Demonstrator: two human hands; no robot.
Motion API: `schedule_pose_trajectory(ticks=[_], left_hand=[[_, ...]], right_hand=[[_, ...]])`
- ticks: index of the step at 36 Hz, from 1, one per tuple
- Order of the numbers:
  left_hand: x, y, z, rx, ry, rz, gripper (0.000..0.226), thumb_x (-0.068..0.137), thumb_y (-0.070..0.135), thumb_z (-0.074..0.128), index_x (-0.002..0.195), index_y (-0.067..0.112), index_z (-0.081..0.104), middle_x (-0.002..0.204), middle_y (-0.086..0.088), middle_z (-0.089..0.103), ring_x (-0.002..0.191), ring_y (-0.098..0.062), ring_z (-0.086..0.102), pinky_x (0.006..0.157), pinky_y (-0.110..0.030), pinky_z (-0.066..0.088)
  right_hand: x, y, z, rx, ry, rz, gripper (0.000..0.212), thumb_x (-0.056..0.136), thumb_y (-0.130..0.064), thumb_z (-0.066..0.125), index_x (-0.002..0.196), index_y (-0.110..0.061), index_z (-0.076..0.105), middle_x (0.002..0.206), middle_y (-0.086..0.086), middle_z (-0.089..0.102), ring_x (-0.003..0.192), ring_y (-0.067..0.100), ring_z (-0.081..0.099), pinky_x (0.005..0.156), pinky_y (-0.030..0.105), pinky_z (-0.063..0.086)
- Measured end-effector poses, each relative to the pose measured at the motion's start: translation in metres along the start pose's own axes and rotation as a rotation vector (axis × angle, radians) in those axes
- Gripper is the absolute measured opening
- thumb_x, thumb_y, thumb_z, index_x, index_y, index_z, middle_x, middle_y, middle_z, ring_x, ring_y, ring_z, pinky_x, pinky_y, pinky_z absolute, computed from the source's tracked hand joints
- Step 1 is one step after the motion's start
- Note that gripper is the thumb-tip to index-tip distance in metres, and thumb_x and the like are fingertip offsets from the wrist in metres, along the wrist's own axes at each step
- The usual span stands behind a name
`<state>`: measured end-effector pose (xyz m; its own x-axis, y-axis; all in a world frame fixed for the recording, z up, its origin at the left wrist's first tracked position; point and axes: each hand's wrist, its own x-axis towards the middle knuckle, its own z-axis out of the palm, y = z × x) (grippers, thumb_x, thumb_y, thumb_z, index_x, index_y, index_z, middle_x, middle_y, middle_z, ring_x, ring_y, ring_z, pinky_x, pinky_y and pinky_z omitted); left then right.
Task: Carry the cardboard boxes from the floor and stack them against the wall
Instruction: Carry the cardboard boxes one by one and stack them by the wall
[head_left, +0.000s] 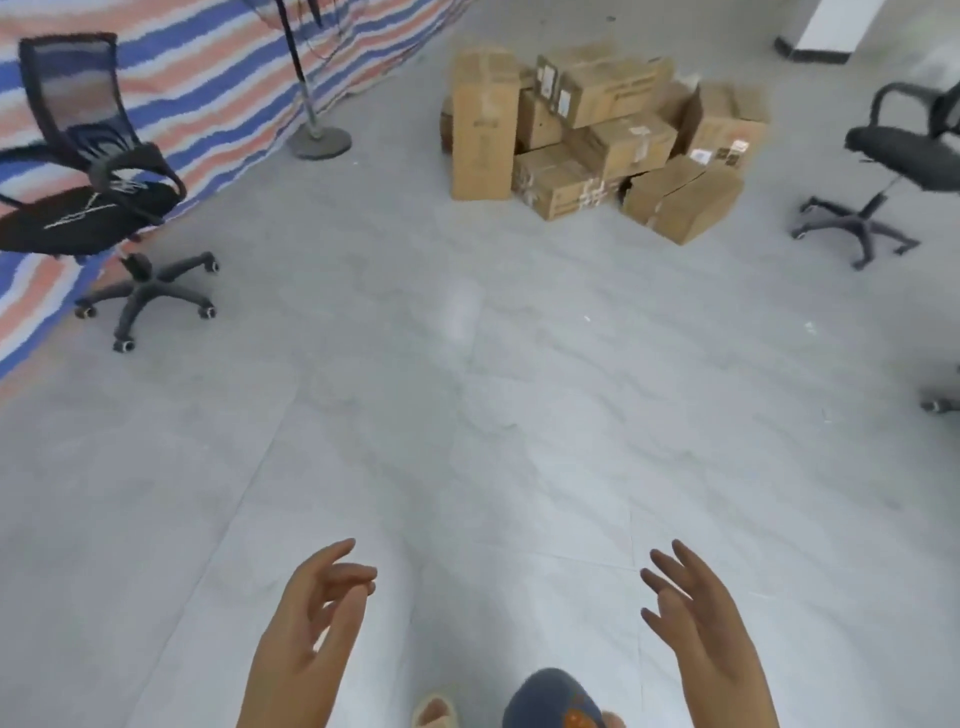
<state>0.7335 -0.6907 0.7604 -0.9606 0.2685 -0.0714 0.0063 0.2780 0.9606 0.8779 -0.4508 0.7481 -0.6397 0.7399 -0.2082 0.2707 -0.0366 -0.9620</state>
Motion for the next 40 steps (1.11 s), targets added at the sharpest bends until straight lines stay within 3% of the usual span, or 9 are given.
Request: schedule_pose_trajectory(ticks=[4,6,9,12,15,24,31,37,40], left_hand=[[0.050,0.012,0.036,0.016,-0.109,0.033,0.029,0.069,0.041,0.056,0.097,0.048,0.061,0.091,0.006,0.071,0.086,-0.008,0.068,0.080,-0.008,0.048],[0.075,0.015,0.058,0.031,-0.148,0.039,0.036,0.063,0.051,0.053,0.098,0.049,0.061,0.090,0.007,0.070,0.086,-0.008,0.068,0.081,-0.008,0.048],[0.113,0.026,0.102,0.033,-0.177,0.057,0.031,0.065,0.049,0.053,0.095,0.052,0.061,0.091,0.008,0.070,0.086,-0.007,0.068,0.080,-0.007,0.047],[0.147,0.038,0.154,0.027,-0.208,0.069,0.030,0.075,0.029,0.053,0.091,0.053,0.060,0.093,0.008,0.070,0.087,-0.005,0.067,0.080,-0.006,0.047],[0.179,0.058,0.207,0.028,-0.212,0.085,0.033,0.075,0.025,0.051,0.092,0.052,0.060,0.091,0.009,0.070,0.086,-0.006,0.067,0.080,-0.008,0.048],[0.274,0.109,0.316,-0.013,-0.188,0.072,0.027,0.066,0.050,0.054,0.092,0.053,0.061,0.092,0.008,0.070,0.086,-0.005,0.068,0.080,-0.009,0.049],[0.377,0.103,0.360,-0.027,-0.122,0.027,0.031,0.072,0.021,0.050,0.102,0.023,0.061,0.085,0.008,0.071,0.082,-0.012,0.067,0.076,-0.009,0.050],[0.502,0.131,0.402,-0.044,-0.114,0.033,0.033,0.074,0.026,0.051,0.089,0.052,0.063,0.091,0.007,0.070,0.082,-0.005,0.067,0.078,-0.012,0.050],[0.566,0.152,0.413,-0.055,-0.108,0.039,0.027,0.076,0.025,0.052,0.094,0.041,0.063,0.090,0.007,0.070,0.083,-0.006,0.068,0.080,-0.014,0.050]], right_hand=[[0.033,0.000,-0.018,0.070,0.129,0.053,0.049,0.092,0.001,0.051,0.102,-0.046,0.064,0.115,-0.005,0.069,0.096,0.002,0.067,0.080,0.028,0.054],[0.055,-0.004,-0.026,0.132,0.180,0.053,0.025,0.084,-0.028,0.069,0.104,-0.042,0.063,0.115,-0.001,0.069,0.094,0.002,0.067,0.078,0.026,0.055],[0.100,-0.005,-0.043,0.162,0.211,0.072,0.055,0.059,-0.068,0.073,0.105,-0.041,0.063,0.115,-0.004,0.069,0.096,0.005,0.068,0.078,0.027,0.056],[0.156,-0.005,-0.069,0.160,0.213,0.042,0.030,0.084,-0.030,0.069,0.110,-0.035,0.057,0.113,-0.001,0.069,0.095,0.004,0.068,0.081,0.029,0.055],[0.210,-0.014,-0.103,0.099,0.221,0.042,0.040,0.093,0.001,0.049,0.111,-0.034,0.057,0.112,-0.004,0.069,0.096,0.006,0.068,0.083,0.032,0.054],[0.363,-0.043,-0.167,0.056,0.237,0.018,0.039,0.094,0.002,0.047,0.110,-0.033,0.056,0.114,-0.001,0.066,0.095,0.006,0.068,0.078,0.026,0.055],[0.486,-0.049,-0.149,0.052,0.203,0.043,0.039,0.095,0.002,0.046,0.110,-0.033,0.056,0.114,-0.001,0.067,0.093,0.006,0.068,0.075,0.021,0.056],[0.609,-0.084,-0.117,0.065,0.222,0.012,0.036,0.096,-0.001,0.045,0.118,-0.029,0.054,0.117,-0.001,0.065,0.097,0.006,0.067,0.079,0.024,0.056],[0.666,-0.114,-0.103,0.111,0.253,0.000,0.033,0.097,-0.003,0.044,0.121,-0.024,0.054,0.116,0.000,0.065,0.098,0.008,0.067,0.079,0.025,0.056]])
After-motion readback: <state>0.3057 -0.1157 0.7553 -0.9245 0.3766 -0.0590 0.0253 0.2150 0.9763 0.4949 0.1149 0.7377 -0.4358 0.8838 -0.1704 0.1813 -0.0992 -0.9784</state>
